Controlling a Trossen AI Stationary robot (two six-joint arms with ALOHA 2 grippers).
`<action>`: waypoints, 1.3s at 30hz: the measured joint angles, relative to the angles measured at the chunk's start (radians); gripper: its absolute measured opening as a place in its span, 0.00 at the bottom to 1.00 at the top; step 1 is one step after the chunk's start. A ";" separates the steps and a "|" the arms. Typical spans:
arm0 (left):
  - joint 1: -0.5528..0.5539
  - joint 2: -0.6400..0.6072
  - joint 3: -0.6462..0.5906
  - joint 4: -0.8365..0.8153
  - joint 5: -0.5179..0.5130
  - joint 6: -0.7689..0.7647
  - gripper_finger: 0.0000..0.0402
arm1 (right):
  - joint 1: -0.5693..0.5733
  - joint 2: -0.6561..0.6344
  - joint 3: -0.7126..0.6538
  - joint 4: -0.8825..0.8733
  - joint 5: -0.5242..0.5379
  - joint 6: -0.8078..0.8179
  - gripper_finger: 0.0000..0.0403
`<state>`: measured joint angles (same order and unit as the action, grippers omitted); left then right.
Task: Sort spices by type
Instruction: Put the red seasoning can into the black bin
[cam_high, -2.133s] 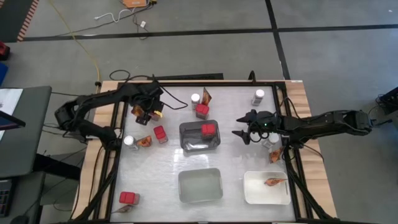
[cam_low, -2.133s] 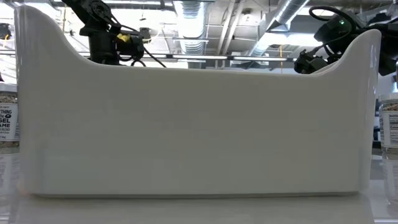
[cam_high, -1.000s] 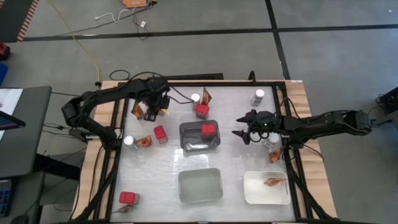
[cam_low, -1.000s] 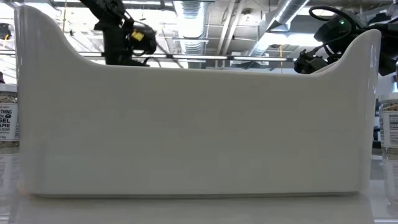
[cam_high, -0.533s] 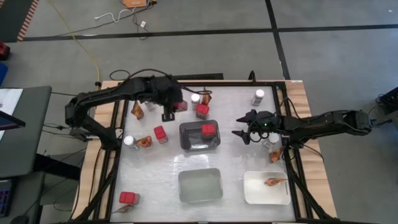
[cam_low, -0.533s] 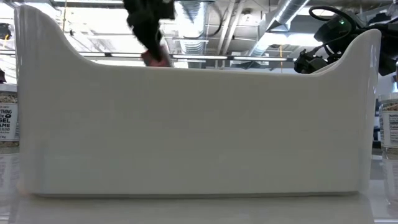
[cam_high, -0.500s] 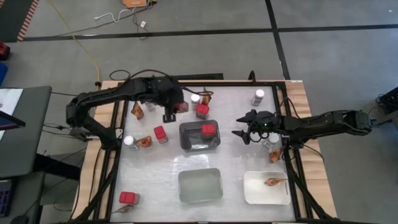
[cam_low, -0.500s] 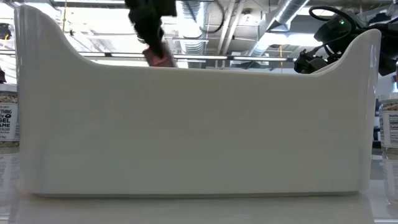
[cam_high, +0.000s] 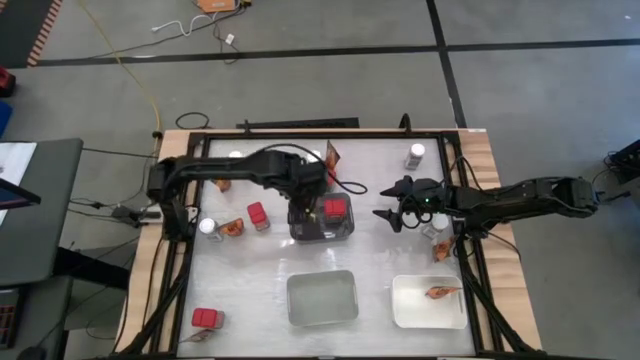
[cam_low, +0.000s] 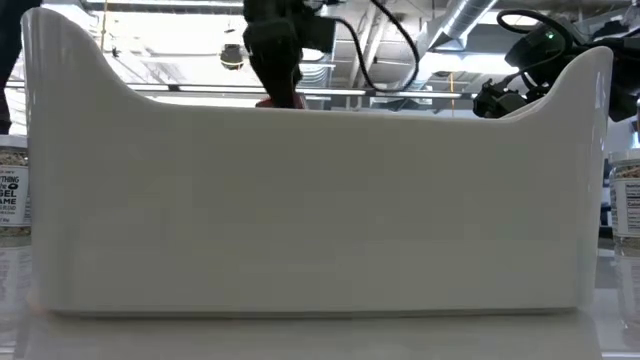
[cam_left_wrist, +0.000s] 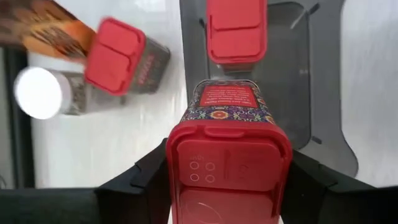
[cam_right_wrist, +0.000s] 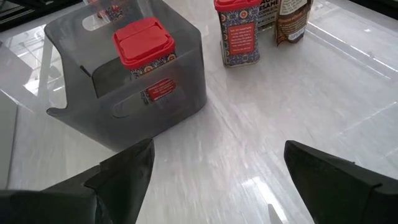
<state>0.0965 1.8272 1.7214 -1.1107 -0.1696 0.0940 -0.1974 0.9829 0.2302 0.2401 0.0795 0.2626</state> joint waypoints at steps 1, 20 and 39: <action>-0.005 0.010 0.000 0.000 0.001 -0.020 0.51 | 0.000 0.000 0.000 0.000 0.000 0.000 0.96; -0.035 0.174 0.000 0.038 0.020 -0.077 0.51 | 0.000 0.000 0.000 0.000 0.000 0.000 0.96; -0.008 0.204 -0.029 0.086 0.065 -0.117 0.66 | 0.000 0.000 0.000 0.000 0.000 0.000 0.96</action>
<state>0.0881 2.0308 1.6920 -1.0251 -0.1051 -0.0226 -0.1972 0.9825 0.2302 0.2403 0.0792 0.2626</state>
